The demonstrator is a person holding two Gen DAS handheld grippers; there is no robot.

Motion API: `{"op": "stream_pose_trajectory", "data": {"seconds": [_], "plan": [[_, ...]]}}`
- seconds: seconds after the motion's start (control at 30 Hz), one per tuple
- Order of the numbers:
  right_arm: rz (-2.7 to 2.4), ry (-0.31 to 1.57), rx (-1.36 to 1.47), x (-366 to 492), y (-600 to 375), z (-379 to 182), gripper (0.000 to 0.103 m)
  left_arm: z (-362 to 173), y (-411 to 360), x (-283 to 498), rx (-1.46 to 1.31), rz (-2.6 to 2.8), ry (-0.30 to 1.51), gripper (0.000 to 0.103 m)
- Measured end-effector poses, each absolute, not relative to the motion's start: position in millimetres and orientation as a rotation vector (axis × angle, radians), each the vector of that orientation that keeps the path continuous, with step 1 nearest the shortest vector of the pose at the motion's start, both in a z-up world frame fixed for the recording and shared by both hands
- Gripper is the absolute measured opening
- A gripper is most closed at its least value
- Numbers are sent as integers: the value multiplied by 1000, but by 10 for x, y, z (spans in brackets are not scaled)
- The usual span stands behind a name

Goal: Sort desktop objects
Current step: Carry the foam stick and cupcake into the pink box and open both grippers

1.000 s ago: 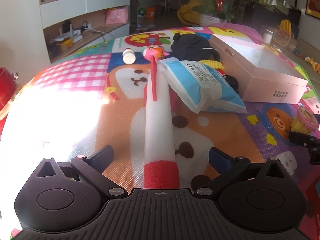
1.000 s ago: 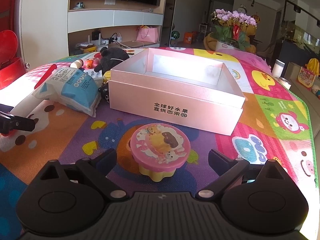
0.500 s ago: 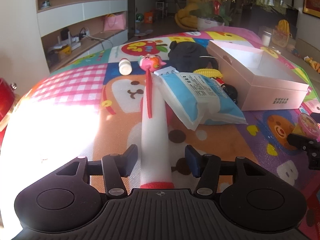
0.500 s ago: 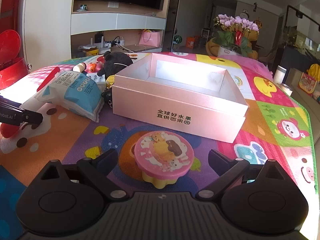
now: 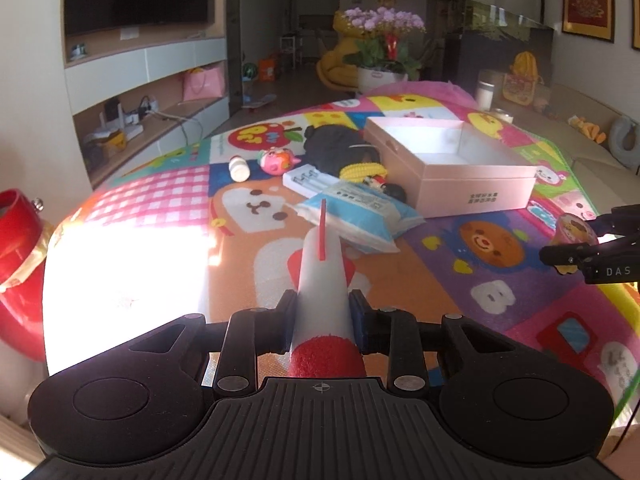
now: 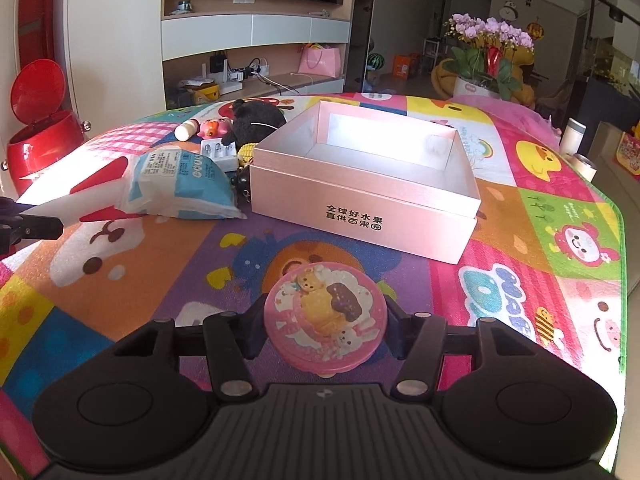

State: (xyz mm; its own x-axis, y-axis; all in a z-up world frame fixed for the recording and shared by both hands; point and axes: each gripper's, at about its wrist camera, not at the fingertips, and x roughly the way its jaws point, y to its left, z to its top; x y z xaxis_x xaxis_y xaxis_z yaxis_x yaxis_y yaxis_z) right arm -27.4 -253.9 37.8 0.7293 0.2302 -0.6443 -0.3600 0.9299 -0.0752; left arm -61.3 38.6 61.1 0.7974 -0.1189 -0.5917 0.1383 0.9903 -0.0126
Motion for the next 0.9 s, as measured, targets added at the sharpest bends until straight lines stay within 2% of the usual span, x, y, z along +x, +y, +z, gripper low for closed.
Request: {"op": "stream_pose_trajectory", "data": {"seconds": [0.27,0.5,0.67,0.9], "plan": [[353,604,-246,-718,-2683,705,56,1173,169,-825,71,-209,431,32],[326,515,-230,-828,-2815,947,56,1282,-90,-613,67,-283,387,32],[325,518,-174,-666,-2908,1043,56,1258,-478,-141,57,-368,372,32],[256,374,-185,-198,-2965,1360,56,1461,-834,981,-103,-429,370,32]]}}
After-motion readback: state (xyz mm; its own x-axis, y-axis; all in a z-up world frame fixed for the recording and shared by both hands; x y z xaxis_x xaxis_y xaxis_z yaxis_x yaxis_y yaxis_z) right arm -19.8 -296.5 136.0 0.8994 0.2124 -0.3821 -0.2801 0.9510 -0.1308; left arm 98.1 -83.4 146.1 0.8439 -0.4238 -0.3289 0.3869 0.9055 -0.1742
